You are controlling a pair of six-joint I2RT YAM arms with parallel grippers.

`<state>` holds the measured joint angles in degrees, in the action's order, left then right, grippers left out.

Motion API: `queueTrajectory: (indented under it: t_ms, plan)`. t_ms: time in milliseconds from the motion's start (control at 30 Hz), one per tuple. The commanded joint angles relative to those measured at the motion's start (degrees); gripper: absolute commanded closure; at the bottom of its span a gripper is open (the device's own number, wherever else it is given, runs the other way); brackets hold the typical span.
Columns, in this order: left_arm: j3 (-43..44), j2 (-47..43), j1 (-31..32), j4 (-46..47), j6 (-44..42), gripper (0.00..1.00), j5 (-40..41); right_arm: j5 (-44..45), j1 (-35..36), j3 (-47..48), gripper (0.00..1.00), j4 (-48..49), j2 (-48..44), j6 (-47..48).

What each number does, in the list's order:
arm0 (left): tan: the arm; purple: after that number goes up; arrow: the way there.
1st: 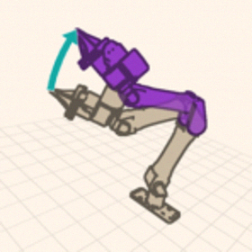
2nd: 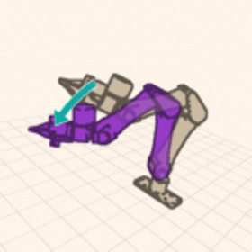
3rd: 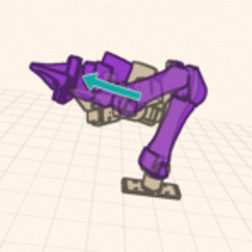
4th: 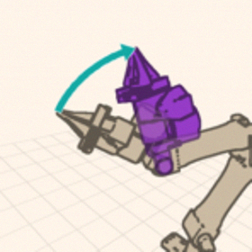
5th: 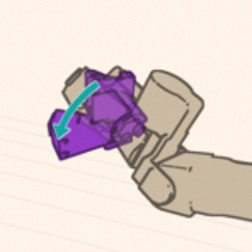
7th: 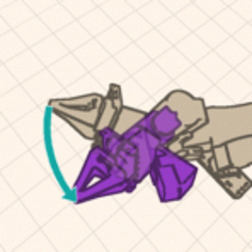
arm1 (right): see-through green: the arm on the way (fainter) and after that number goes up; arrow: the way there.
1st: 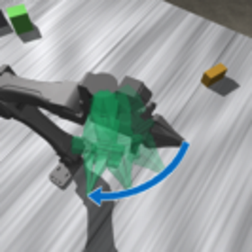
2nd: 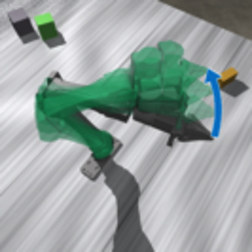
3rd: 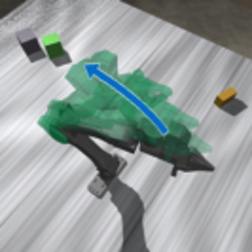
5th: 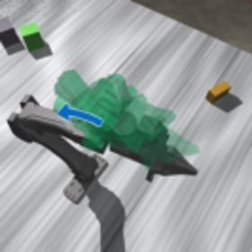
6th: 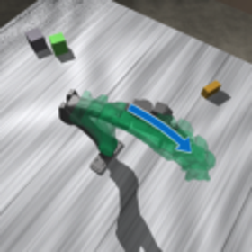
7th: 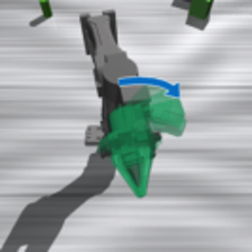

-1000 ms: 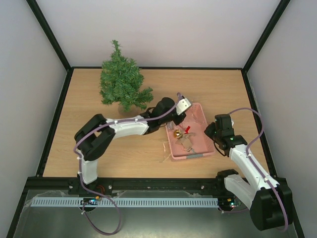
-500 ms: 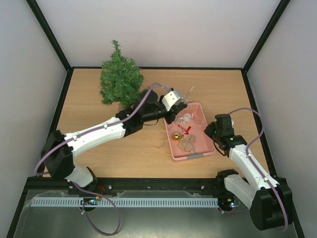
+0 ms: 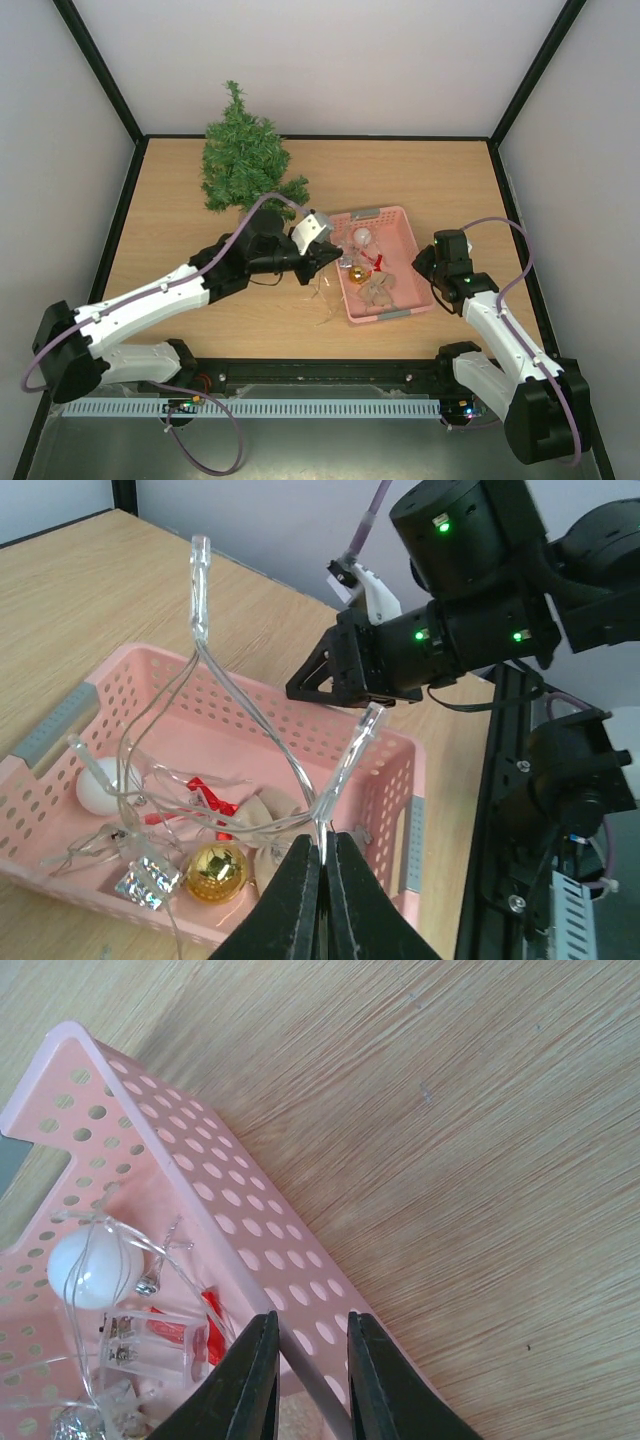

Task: Decorate the small christmas tree
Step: Pick up the decoration item from the storage box.

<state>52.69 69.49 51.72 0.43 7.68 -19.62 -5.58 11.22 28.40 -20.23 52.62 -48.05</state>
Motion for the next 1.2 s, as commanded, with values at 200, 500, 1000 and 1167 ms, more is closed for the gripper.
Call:
queueTrajectory:
  t_ms: [200,500,1000,1167]
  plan:
    - [1.6,-5.5,0.1,-2.2,1.2,0.98,3.8,0.9,-0.1,3.9,0.8,-0.2,1.5,3.0]
    - [21.4,0.7,0.1,-8.1,-3.7,0.98,6.3,0.3,-0.1,11.2,0.53,-3.3,4.3,10.8]
    - [32.3,-1.7,0.0,-7.6,-4.3,0.98,10.8,-4.9,-0.1,14.6,0.52,2.5,17.5,19.2]
    - [33.1,-3.4,0.0,-6.1,-2.5,0.98,8.8,-1.1,-0.2,15.9,0.54,0.9,21.0,21.6]
